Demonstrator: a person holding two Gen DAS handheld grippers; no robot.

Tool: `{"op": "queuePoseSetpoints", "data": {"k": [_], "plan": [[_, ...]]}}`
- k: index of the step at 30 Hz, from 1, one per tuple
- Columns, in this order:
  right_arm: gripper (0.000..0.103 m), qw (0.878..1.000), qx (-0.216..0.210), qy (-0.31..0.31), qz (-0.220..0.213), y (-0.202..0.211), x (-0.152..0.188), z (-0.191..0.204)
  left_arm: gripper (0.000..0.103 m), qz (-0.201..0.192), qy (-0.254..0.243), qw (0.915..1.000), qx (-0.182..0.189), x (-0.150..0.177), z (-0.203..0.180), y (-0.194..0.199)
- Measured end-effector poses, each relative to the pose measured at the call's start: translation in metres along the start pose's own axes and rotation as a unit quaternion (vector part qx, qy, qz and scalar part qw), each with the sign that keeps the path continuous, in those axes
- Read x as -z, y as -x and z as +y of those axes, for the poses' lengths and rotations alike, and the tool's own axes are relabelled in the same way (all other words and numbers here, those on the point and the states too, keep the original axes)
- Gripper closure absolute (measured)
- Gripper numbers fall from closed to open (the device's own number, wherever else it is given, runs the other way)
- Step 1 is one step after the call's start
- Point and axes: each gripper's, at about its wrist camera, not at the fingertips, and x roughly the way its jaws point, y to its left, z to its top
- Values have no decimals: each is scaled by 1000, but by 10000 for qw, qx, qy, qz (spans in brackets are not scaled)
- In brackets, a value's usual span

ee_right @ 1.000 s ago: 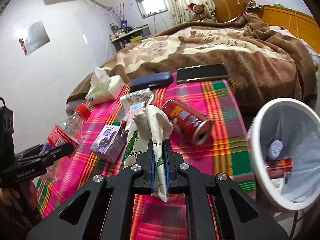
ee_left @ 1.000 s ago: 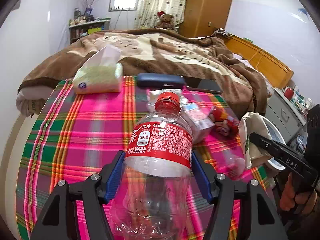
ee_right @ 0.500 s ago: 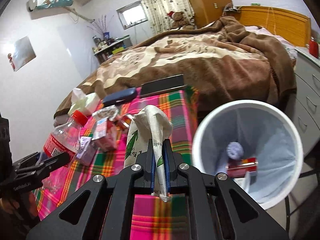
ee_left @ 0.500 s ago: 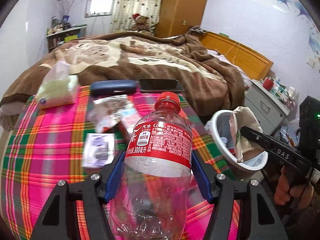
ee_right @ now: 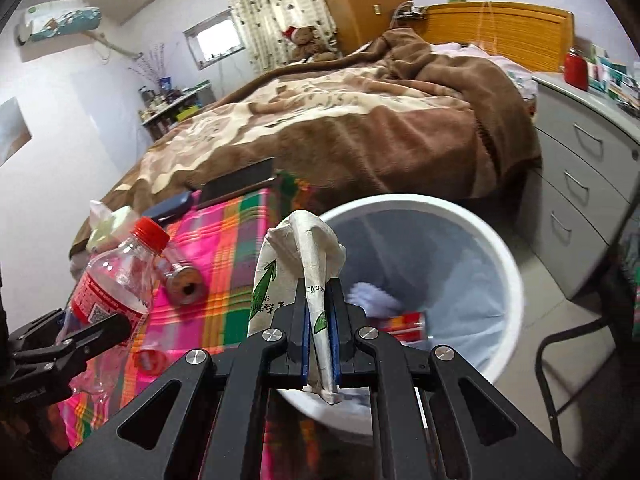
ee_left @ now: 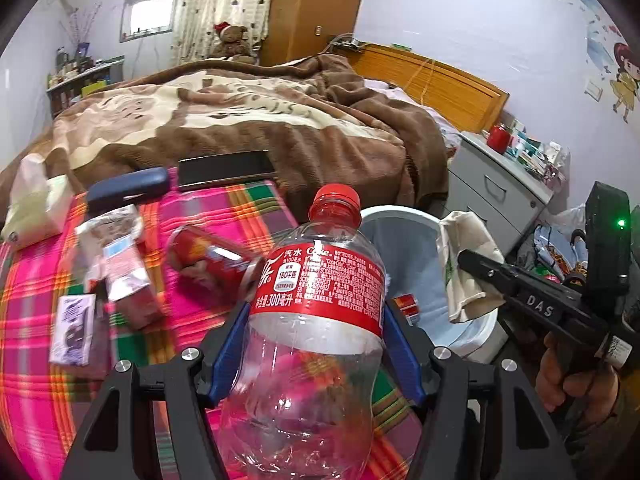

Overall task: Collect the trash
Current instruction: 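Carry the bottle and paper bag over the wastebasket with both grippers, then open both grippers to drop the bottle and bag into the wastebasket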

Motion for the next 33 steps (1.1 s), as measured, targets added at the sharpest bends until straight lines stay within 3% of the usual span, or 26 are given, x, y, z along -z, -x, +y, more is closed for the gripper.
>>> {"op": "queuePoseSetpoints", "data": {"k": [11,19,22,23,24,26,33], "plan": [[95,9990,402,-133,149,-9,-3,-41,38,165,-202,9982,540,-23,-55,-47],[93,9975,604,-84,366,-24,2,-56,38,473,-185,9967,630,-27,-75,-87],[88,9966,633,-133,515,-28,3,-63,37,501,-91,9958,765,-26,-74,-94],[79,9961,715,-126,505,-27,4,-64,37,469,-76,9962,733,-27,-74,-94],[64,9957,779,-129,493,-27,4,-65,37,447,-85,9965,697,-28,-75,-95],[49,9957,766,-195,477,-25,5,-68,37,440,-108,9962,750,-29,-76,-95],[49,9964,659,-361,398,-18,7,-70,37,406,-154,9969,655,-27,-76,-91]]}}
